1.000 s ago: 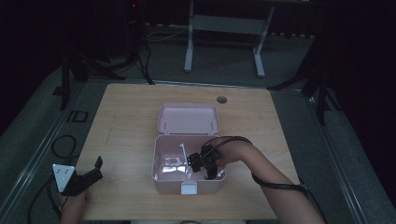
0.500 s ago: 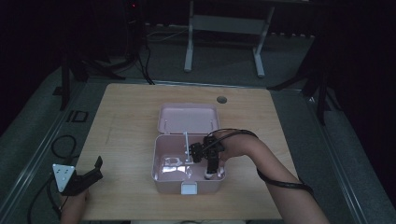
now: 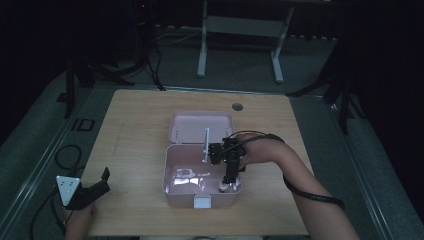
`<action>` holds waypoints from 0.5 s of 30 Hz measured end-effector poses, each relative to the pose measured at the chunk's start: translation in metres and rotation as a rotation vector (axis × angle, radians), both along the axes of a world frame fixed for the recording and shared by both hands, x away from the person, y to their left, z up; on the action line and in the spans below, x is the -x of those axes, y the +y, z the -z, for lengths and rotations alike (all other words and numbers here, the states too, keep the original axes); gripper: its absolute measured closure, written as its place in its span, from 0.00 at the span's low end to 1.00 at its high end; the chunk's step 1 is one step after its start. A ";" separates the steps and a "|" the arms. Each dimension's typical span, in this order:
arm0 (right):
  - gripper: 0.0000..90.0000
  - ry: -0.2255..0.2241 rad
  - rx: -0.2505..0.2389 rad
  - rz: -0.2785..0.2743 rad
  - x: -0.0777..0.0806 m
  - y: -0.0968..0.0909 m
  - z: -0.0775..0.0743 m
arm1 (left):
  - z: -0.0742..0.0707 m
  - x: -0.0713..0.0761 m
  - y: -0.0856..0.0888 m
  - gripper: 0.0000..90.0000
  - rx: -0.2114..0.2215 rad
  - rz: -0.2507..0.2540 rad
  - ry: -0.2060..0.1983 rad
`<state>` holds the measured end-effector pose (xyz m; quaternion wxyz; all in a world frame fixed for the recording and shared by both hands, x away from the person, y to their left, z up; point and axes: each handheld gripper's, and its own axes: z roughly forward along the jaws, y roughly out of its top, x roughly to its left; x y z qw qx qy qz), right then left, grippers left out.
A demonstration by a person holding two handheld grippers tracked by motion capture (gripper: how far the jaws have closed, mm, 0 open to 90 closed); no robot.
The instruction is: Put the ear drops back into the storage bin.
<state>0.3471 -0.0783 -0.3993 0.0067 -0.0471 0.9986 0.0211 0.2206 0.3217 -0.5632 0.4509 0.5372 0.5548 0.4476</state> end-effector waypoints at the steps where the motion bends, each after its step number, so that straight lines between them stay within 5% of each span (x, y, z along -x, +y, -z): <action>1: 0.16 -0.005 0.000 0.007 0.000 -0.002 -0.003 | 0.000 0.000 0.000 0.01 0.000 0.000 0.000; 15: 0.15 -0.057 -0.058 0.076 -0.007 -0.038 -0.017 | 0.000 0.000 0.000 0.01 -0.004 -0.002 0.001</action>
